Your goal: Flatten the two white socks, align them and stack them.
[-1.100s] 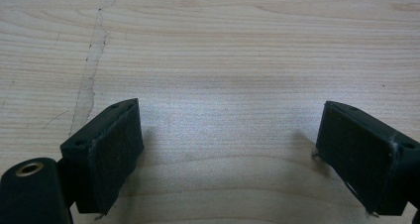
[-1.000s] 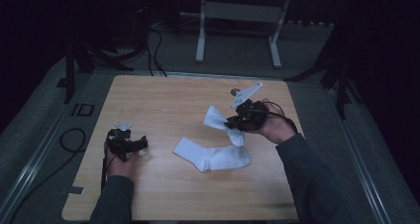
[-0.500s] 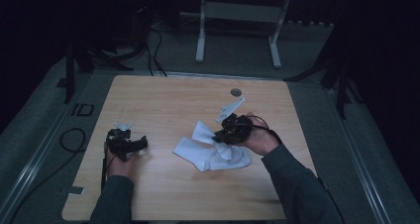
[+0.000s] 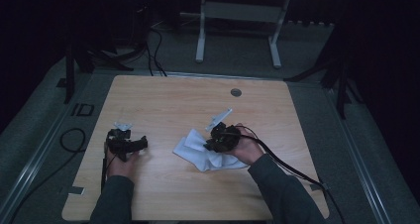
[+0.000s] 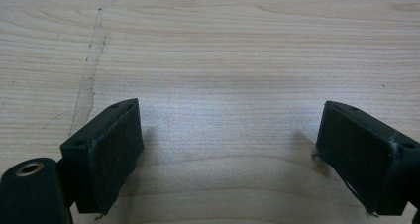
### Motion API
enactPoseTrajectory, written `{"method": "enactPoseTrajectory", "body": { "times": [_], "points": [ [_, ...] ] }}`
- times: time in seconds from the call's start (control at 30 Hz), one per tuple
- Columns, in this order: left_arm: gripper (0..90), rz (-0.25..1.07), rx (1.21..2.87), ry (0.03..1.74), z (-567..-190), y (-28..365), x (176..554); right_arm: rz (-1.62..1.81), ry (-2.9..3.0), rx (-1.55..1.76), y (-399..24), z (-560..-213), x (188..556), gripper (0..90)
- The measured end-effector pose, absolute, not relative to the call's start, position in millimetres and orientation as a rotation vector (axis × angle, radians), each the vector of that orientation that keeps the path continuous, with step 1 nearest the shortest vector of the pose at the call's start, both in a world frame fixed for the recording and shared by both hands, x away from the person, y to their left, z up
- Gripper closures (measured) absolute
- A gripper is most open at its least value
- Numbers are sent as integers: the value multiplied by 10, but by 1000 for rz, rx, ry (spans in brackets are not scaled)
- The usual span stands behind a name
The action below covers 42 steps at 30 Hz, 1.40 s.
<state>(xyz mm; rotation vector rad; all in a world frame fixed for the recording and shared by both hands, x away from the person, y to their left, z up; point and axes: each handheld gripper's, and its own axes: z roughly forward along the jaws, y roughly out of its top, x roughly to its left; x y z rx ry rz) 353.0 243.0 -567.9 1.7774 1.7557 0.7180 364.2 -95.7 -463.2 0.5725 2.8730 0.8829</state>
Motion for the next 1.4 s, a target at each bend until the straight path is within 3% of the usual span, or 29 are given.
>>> {"method": "enactPoseTrajectory", "body": {
  "times": [0.83, 1.1, 1.4],
  "points": [
    [107, 720, 1776, 1755, -5680, 2430, 3531, 907, 2854, 775, -686, -5091, 3738, 817],
    [108, 720, 1776, 1755, -5680, 2430, 3531, 952, 2797, 812, -679, -5125, 3777, 600],
    [107, 720, 1775, 1757, -5680, 2428, 3531, 900, 2752, 779, -789, -4933, 3794, 543]
  ]
}}
